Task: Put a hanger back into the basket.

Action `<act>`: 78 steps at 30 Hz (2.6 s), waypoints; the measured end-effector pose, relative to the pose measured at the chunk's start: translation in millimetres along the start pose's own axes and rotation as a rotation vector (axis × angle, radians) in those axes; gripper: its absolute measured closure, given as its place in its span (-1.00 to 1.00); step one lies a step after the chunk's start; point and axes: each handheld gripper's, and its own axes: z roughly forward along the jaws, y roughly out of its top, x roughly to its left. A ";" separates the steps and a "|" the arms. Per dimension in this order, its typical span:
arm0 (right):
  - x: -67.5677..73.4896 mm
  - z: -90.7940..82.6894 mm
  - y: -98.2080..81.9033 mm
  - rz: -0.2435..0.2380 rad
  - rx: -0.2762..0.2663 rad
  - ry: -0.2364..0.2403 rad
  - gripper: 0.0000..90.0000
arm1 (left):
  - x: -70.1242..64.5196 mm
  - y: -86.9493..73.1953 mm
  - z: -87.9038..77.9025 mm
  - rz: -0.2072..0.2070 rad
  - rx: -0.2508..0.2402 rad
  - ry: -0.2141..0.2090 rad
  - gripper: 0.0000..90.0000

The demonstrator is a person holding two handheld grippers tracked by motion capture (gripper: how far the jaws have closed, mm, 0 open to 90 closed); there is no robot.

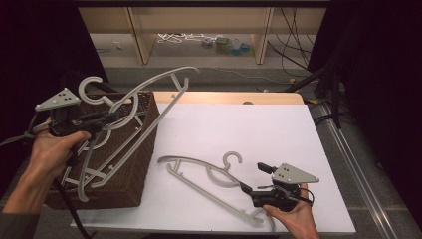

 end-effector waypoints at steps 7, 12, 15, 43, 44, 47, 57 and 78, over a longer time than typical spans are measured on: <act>0.2 0.8 -0.3 -0.003 0.002 -0.002 -0.61 | 27.2 -4.1 1.4 -0.011 -0.001 0.084 0.82; 0.5 3.2 -1.5 0.003 -0.015 0.004 -0.60 | 49.4 -9.8 3.5 -0.046 0.007 0.149 0.82; 0.3 3.0 -1.8 0.005 -0.013 0.004 -0.60 | 58.4 -14.1 4.6 -0.035 0.009 0.173 0.82; -2.2 1.8 -1.6 0.001 0.005 0.002 -0.60 | 110.8 -82.7 4.1 0.025 0.116 0.255 0.81; -2.4 2.0 -1.4 0.003 0.003 0.000 -0.61 | 110.8 -82.7 4.1 0.025 0.116 0.255 0.81; -1.6 2.3 -1.7 -0.001 0.001 -0.001 -0.61 | 113.3 -83.9 7.2 0.024 0.155 0.260 0.82; -2.7 1.7 -1.4 -0.002 -0.001 0.001 -0.61 | 117.5 -87.2 20.0 0.063 0.271 0.266 0.81; -3.5 1.5 -2.1 0.005 -0.005 -0.001 -0.61 | 127.1 -107.3 39.5 0.063 0.433 0.335 0.82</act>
